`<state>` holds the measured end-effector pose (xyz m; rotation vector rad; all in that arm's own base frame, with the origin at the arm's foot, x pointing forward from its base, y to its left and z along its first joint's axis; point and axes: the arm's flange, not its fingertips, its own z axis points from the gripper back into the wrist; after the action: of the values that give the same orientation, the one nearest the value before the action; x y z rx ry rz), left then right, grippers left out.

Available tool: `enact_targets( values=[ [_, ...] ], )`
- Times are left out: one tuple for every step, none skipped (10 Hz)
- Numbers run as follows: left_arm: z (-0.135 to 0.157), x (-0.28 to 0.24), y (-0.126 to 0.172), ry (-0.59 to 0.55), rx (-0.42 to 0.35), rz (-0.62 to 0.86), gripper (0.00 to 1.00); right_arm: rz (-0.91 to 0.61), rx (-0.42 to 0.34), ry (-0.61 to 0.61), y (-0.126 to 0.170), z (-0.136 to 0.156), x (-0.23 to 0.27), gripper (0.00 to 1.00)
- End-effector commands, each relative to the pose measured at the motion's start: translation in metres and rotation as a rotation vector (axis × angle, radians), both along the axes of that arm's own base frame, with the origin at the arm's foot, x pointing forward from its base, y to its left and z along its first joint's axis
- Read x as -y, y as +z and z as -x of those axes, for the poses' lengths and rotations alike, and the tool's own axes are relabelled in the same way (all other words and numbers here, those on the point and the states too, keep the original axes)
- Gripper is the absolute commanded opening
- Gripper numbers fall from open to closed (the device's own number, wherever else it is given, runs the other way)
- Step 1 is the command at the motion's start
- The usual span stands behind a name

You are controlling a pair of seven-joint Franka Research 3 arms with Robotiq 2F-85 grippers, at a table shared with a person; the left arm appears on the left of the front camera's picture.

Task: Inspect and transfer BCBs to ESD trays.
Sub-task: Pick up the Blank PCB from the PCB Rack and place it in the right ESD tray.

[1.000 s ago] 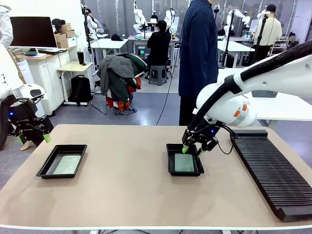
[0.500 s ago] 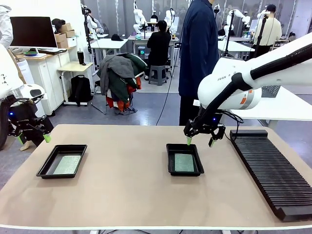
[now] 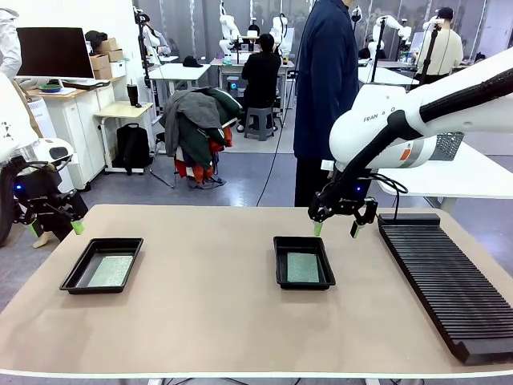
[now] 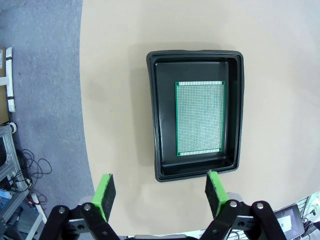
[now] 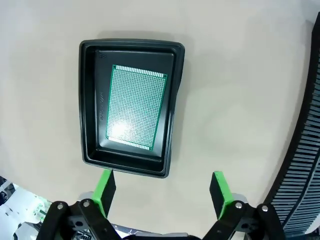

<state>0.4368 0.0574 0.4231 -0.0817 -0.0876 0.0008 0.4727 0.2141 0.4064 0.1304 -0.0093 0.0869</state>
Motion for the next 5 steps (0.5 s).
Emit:
enact_targets(
  values=[
    [-0.0004,-0.0013,-0.0012,-0.015,0.002,0.012,0.96,-0.009,0.002,-0.003,-0.0018,0.0012,-0.0019,1.00],
    [-0.0004,-0.0013,-0.0012,-0.015,0.002,0.012,0.96,-0.009,0.002,-0.003,-0.0018,0.0012,-0.0019,1.00],
    [-0.0004,-0.0013,-0.0012,-0.015,0.002,0.012,0.96,-0.009,0.002,-0.003,-0.0018,0.0012,-0.0019,1.00],
    [-0.0004,-0.0013,-0.0012,-0.015,0.002,0.012,0.96,-0.009,0.002,-0.003,-0.0018,0.0012,-0.0019,1.00],
    [-0.0004,-0.0013,-0.0012,-0.015,0.002,0.012,0.96,-0.009,0.002,-0.003,-0.0018,0.0012,-0.0019,1.00]
  ],
)
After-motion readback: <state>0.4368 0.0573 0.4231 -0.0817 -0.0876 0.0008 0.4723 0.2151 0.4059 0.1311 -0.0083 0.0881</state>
